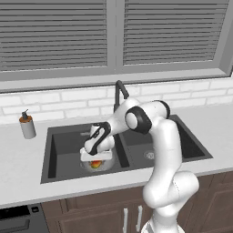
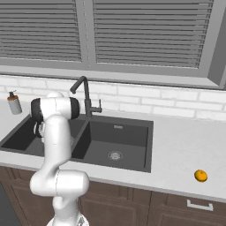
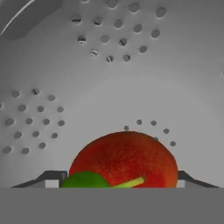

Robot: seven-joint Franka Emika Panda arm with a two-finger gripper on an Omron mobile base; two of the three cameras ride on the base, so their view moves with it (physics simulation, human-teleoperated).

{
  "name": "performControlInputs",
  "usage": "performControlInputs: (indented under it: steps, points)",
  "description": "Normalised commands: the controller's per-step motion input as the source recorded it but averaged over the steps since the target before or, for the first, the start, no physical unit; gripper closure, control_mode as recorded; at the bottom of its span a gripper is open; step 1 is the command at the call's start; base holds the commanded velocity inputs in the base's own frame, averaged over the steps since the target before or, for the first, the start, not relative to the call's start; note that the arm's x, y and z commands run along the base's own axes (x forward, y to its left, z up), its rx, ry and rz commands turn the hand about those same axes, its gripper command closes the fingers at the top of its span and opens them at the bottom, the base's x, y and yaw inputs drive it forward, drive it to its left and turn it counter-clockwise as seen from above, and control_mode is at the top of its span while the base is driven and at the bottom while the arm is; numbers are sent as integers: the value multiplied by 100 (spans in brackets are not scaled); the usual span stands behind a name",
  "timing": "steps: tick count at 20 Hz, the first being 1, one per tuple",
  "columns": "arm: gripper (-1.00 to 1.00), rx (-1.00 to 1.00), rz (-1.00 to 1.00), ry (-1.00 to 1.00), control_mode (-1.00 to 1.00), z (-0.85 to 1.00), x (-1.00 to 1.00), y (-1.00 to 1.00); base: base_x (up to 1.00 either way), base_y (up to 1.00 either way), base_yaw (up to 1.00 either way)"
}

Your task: Put the colander in the sink, put the mango, tangerine in the colander, and turn on the sink faucet and pour water over the colander.

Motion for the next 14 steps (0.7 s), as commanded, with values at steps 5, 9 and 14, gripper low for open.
performControlInputs:
  steps: [5,9,14]
  points:
    - [-100,0,0,0,-100,0,9,0,0,0,0]
    - [-100,0,0,0,-100,9,0,0,0,0,0]
    - [-100,0,0,-1,-100,51,0,-5,0,0,0]
